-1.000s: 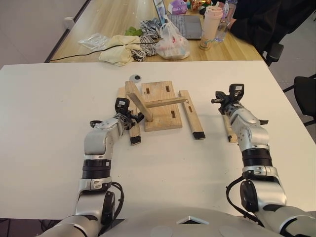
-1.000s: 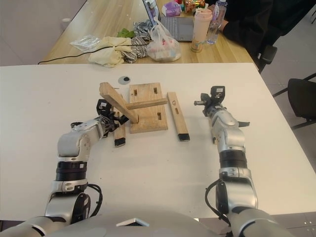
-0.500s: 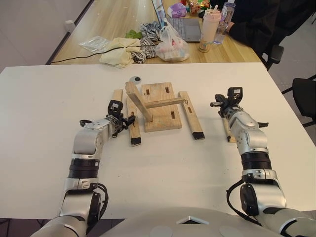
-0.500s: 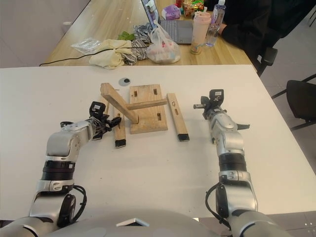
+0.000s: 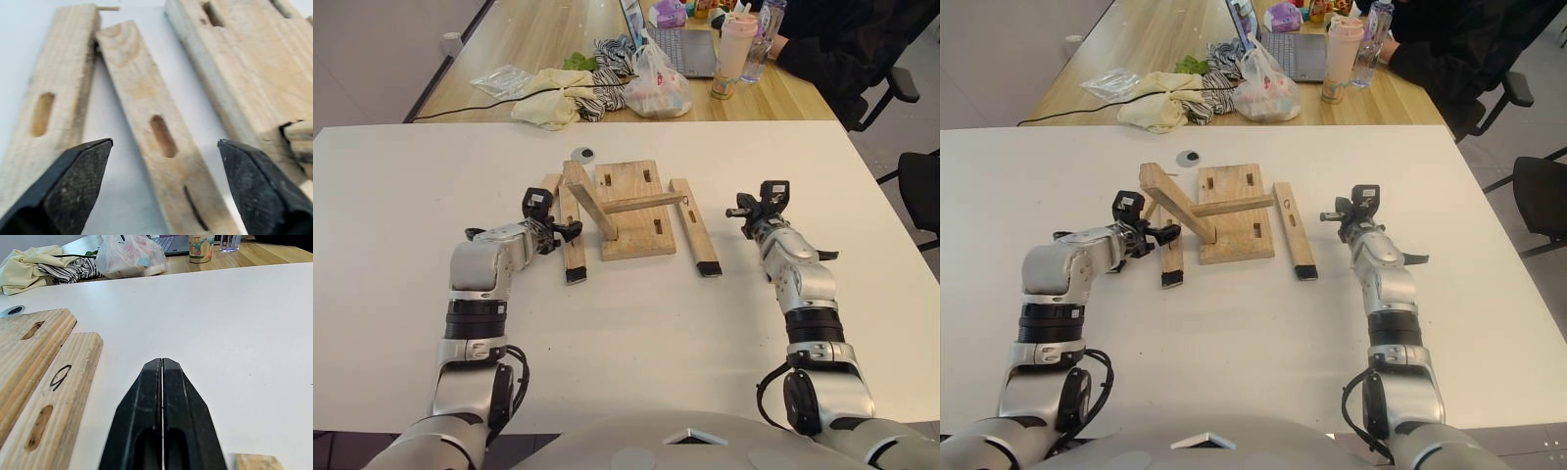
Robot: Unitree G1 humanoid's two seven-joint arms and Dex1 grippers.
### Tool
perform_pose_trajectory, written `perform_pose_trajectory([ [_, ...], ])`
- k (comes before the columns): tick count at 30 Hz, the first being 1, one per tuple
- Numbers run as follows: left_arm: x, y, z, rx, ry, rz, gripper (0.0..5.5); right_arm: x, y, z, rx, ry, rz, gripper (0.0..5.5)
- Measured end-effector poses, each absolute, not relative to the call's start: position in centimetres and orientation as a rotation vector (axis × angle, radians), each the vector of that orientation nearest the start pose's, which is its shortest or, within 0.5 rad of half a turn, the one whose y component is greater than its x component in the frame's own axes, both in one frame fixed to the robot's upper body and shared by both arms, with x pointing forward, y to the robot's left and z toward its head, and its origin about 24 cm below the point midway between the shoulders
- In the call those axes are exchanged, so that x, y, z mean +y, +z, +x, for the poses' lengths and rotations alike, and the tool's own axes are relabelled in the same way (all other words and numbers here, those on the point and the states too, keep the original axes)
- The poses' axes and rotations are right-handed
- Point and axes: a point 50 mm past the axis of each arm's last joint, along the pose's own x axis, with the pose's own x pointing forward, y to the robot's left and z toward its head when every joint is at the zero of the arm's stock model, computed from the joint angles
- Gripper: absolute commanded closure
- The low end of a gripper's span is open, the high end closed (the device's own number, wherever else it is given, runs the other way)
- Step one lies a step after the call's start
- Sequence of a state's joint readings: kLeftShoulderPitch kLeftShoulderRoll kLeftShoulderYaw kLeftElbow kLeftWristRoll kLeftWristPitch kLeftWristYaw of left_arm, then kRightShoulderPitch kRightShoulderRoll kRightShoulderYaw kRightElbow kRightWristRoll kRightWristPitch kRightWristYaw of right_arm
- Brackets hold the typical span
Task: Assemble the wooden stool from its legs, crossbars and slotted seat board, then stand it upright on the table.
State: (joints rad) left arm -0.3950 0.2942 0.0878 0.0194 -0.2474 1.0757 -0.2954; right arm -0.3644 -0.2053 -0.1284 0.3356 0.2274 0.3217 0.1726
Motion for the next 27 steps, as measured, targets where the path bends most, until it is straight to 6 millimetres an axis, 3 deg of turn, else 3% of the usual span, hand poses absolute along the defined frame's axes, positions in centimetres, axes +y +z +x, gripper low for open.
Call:
perform_pose_trajectory([
  [4, 18.2, 5.6, 29.5, 0.733, -0.274, -0.081, 1.54, -19.4, 4.6, 31.8, 0.267, 0.094, 0.098, 5.5],
  [9, 18.8, 4.3, 28.7, 0.75, -0.271, -0.034, 2.21, -19.6, 4.6, 31.8, 0.264, 0.078, 0.092, 5.5],
  [15, 20.1, 4.1, 26.8, 0.739, -0.323, 0.051, 2.98, -22.1, 5.5, 32.1, 0.171, -0.158, -0.024, 5.5],
  [21, 21.3, 3.2, 26.0, 0.655, -0.369, 0.098, 3.5, -23.1, 6.6, 32.6, 0.098, -0.224, 0.017, 5.5],
  [27, 22.5, 3.2, 27.2, 0.522, -0.326, -0.007, 3.51, -23.0, 9.2, 34.0, -0.003, -0.101, 0.194, 4.51],
])
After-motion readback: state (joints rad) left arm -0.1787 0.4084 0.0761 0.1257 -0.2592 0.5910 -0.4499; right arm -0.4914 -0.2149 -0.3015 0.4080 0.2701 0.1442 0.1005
